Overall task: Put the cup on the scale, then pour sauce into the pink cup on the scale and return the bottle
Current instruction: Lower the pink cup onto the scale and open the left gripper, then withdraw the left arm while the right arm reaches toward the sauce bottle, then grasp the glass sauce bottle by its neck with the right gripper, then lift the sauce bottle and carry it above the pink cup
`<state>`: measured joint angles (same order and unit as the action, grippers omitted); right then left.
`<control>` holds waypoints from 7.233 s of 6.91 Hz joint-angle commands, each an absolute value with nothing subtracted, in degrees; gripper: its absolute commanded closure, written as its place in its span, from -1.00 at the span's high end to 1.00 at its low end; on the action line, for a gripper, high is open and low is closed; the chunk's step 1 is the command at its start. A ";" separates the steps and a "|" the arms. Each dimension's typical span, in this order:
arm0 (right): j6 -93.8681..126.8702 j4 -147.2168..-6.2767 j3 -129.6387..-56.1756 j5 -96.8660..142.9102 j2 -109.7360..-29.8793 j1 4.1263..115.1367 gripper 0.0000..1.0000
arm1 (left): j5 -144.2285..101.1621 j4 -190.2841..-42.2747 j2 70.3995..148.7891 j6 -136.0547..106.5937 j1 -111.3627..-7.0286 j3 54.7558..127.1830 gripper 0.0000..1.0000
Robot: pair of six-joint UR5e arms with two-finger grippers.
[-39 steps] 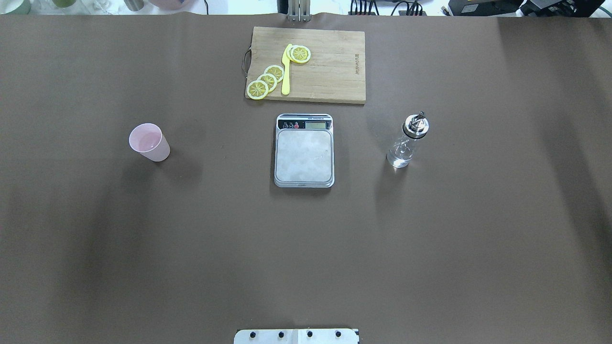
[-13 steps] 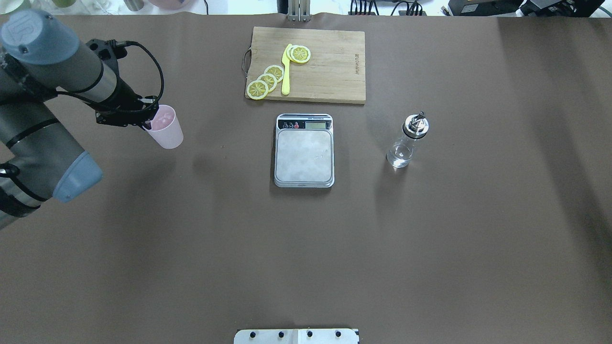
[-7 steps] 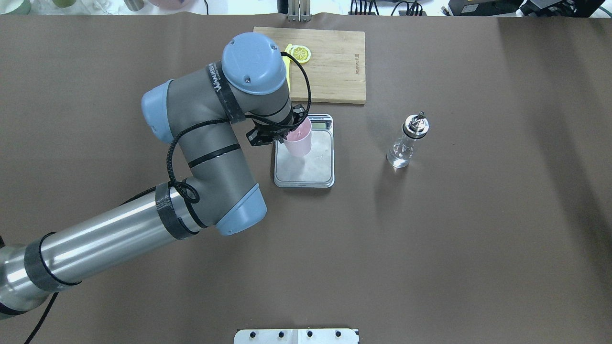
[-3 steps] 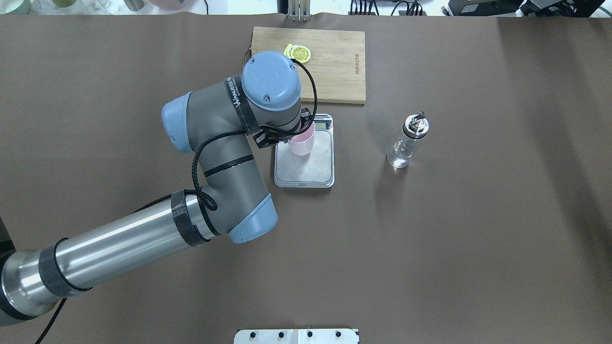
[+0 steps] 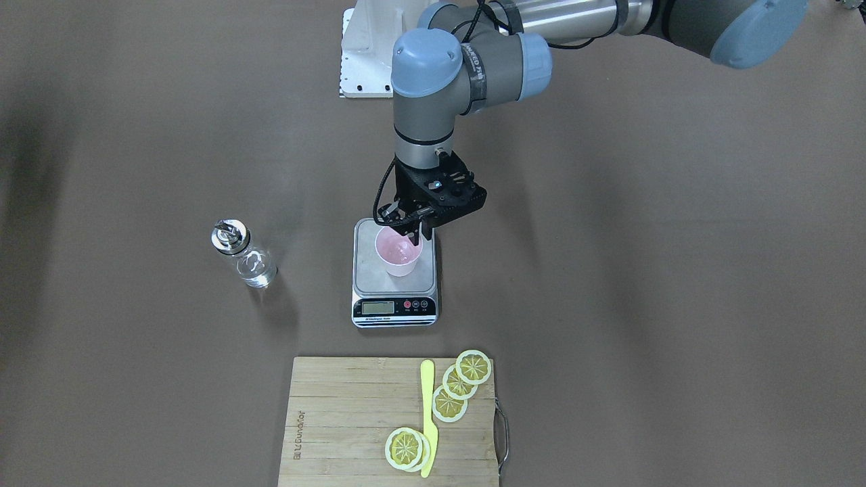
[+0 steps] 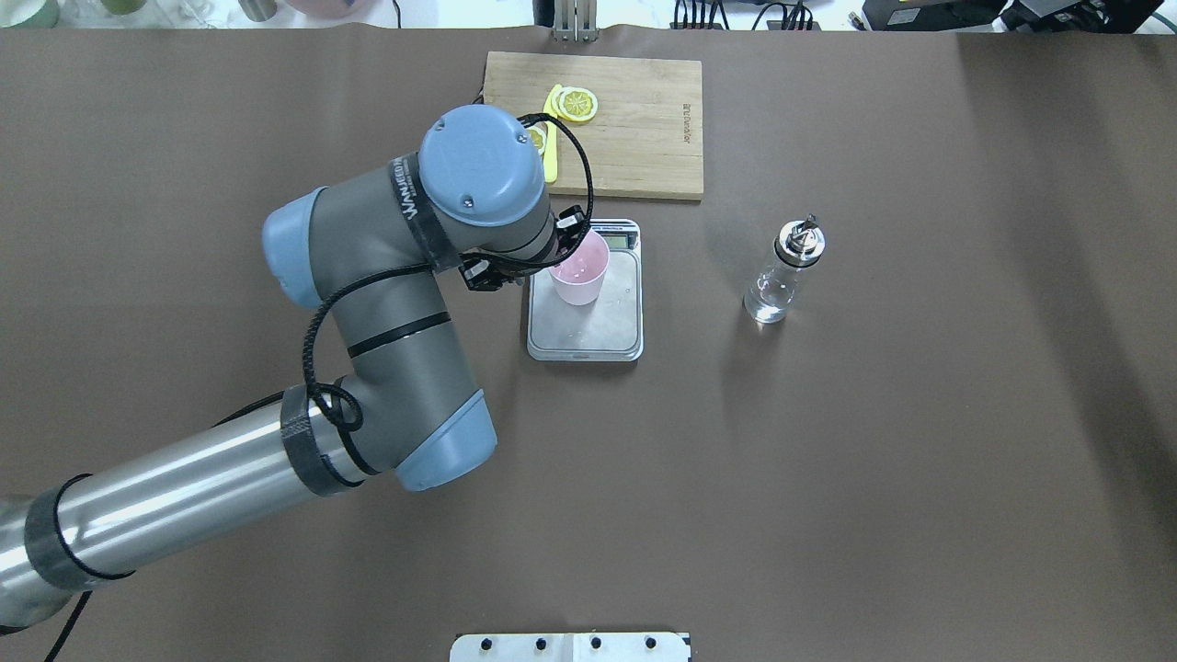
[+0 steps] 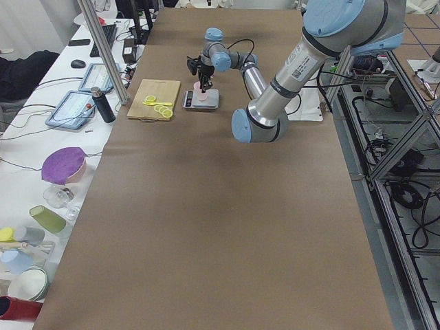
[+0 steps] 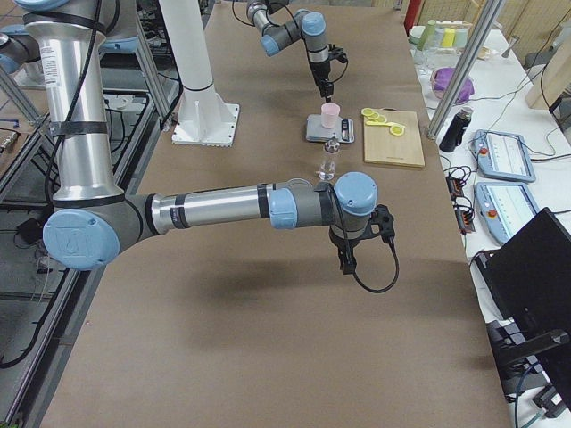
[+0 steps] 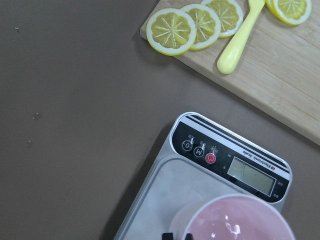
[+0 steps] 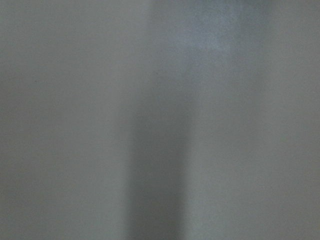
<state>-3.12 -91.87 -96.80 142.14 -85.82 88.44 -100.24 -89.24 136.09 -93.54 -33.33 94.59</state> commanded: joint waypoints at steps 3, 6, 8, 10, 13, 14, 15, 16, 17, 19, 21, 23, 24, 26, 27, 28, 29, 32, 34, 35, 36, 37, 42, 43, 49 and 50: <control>16.69 -101.03 -116.13 134.34 -77.98 77.92 1.00 | -106.04 -85.17 119.65 -75.71 -44.35 110.21 0.97; 35.35 -98.55 -127.67 129.23 -75.94 65.61 1.00 | -108.11 -85.60 115.06 -69.44 -48.69 111.62 0.97; 48.54 -93.45 -133.83 122.30 -76.64 55.43 1.00 | -108.11 -85.96 114.17 -69.35 -48.87 111.27 0.97; 58.51 -90.88 -135.96 101.34 -77.16 38.21 1.00 | -108.11 -86.04 112.60 -65.85 -49.83 111.01 0.97; 61.24 -69.10 -137.47 84.89 -97.04 24.67 1.00 | -108.11 -86.57 112.06 -65.13 -50.01 110.65 0.97; 61.26 -63.08 -134.42 81.33 -98.95 22.96 1.00 | -108.11 -86.57 112.06 -65.13 -50.01 110.48 0.97; 61.26 -58.58 -130.12 78.69 -98.88 22.59 1.00 | -108.11 -86.57 112.06 -65.13 -49.92 110.30 0.97; 61.00 -51.31 -124.16 75.70 -98.44 22.33 1.00 | -108.02 -86.57 112.06 -65.13 -49.92 110.30 0.97; 60.30 -45.67 -119.32 72.45 -96.78 21.98 1.00 | -108.02 -86.57 112.15 -65.13 -49.92 110.30 0.97; 58.90 -45.18 -112.97 69.27 -91.51 21.71 1.00 | -108.02 -86.57 112.24 -65.04 -49.92 110.22 0.97; 55.81 -44.91 -108.30 67.07 -87.46 22.06 1.00 | -107.93 -86.57 112.32 -65.04 -49.92 110.04 0.97; 52.49 -45.09 -107.41 64.35 -86.14 23.29 1.00 | -107.93 -86.57 112.50 -65.04 -49.92 109.60 0.97; 52.47 -44.91 -106.71 64.08 -86.05 23.81 1.00 | -107.93 -86.57 112.67 -65.04 -49.92 109.43 0.97; 52.30 -39.85 -100.67 63.98 -82.72 24.70 1.00 | -107.93 -86.57 112.94 -65.04 -49.92 108.90 0.97; 52.21 -39.03 -99.59 64.16 -81.84 24.87 1.00 | -107.84 -86.57 112.94 -65.04 -49.92 108.55 0.97; 52.21 -39.02 -99.58 64.16 -81.83 25.13 1.00 | -107.84 -86.57 113.03 -65.04 -49.92 108.46 0.97; 52.29 -39.02 -99.49 64.16 -81.74 25.31 1.00 | -107.84 -86.57 113.03 -65.04 -49.83 108.20 0.97; 51.86 -39.11 -97.47 64.16 -79.28 26.10 1.00 | -107.84 -86.57 113.03 -65.04 -49.92 108.02 0.97; 51.42 -39.02 -96.51 64.34 -79.28 26.98 0.99 | -107.84 -87.53 113.12 -65.30 -49.83 107.49 0.97; 51.24 -39.02 -96.24 64.34 -78.67 26.98 0.96 | -107.75 -87.54 113.20 -65.30 -49.83 107.32 0.97; 51.24 -39.02 -95.81 64.34 -77.62 27.16 0.88 | -107.84 -87.63 113.29 -65.30 -49.83 107.31 0.97; 51.24 -39.02 -95.80 64.34 -77.43 27.16 0.82 | -107.75 -87.63 113.20 -65.13 -49.83 107.31 0.97; 49.15 -39.46 -95.97 64.95 -76.82 27.94 -1.00 | -107.84 -87.63 113.20 -65.30 -49.83 107.23 0.97; 43.13 -39.90 -96.15 68.43 -75.77 31.08 -1.00 | -107.84 -87.54 113.20 -65.30 -49.83 107.23 0.97; 22.85 -75.12 -102.40 41.88 -64.79 21.73 -1.00 | -107.84 -87.71 113.12 -65.04 -50.01 105.83 0.97; 20.07 -80.19 -101.09 35.83 -63.30 19.71 -1.00 | -107.93 -87.71 113.12 -64.95 -50.01 105.21 0.97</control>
